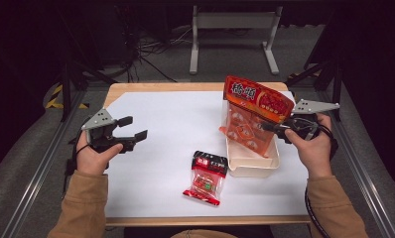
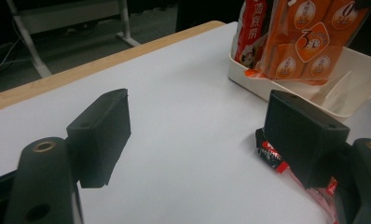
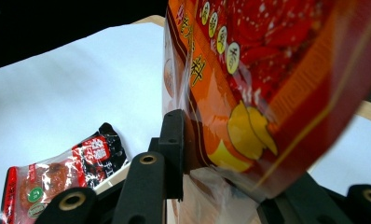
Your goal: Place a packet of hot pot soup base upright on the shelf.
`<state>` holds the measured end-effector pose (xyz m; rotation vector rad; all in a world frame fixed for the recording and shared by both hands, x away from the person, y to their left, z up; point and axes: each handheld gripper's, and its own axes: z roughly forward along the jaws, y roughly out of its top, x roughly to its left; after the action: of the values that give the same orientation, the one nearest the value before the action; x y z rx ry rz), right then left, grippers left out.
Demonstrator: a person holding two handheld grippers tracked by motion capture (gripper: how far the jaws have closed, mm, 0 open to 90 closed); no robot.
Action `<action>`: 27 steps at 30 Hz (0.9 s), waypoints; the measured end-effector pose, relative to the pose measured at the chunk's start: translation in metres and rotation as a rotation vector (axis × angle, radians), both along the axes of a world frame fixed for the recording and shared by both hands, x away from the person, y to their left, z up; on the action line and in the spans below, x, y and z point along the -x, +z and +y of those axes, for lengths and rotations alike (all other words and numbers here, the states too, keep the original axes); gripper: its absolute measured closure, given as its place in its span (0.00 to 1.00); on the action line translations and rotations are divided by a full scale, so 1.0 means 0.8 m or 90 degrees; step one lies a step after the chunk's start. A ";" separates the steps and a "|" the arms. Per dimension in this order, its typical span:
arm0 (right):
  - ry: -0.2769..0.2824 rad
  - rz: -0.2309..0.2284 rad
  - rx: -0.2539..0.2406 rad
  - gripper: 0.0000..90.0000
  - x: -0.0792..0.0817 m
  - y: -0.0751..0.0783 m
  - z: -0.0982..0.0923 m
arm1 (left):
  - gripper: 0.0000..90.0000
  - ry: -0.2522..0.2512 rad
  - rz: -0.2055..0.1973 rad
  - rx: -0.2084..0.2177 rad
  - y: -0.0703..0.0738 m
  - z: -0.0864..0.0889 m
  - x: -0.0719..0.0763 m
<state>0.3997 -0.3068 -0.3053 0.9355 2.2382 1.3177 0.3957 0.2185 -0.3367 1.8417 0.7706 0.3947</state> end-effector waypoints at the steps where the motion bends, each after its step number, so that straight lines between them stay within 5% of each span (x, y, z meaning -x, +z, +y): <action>1: -0.001 0.003 -0.001 0.79 0.000 -0.001 0.000 | 0.26 -0.002 -0.002 -0.003 0.000 -0.001 0.000; 15: -0.044 -0.007 0.028 0.79 0.021 0.024 0.004 | 0.25 -0.002 0.000 -0.001 -0.002 0.001 0.000; 27: -0.043 0.017 0.053 0.79 0.011 0.010 0.013 | 0.25 -0.006 0.007 -0.008 -0.005 -0.004 -0.003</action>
<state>0.3907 -0.2962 -0.2971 0.9960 2.2427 1.1794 0.3979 0.2151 -0.3408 1.8595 0.7682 0.3842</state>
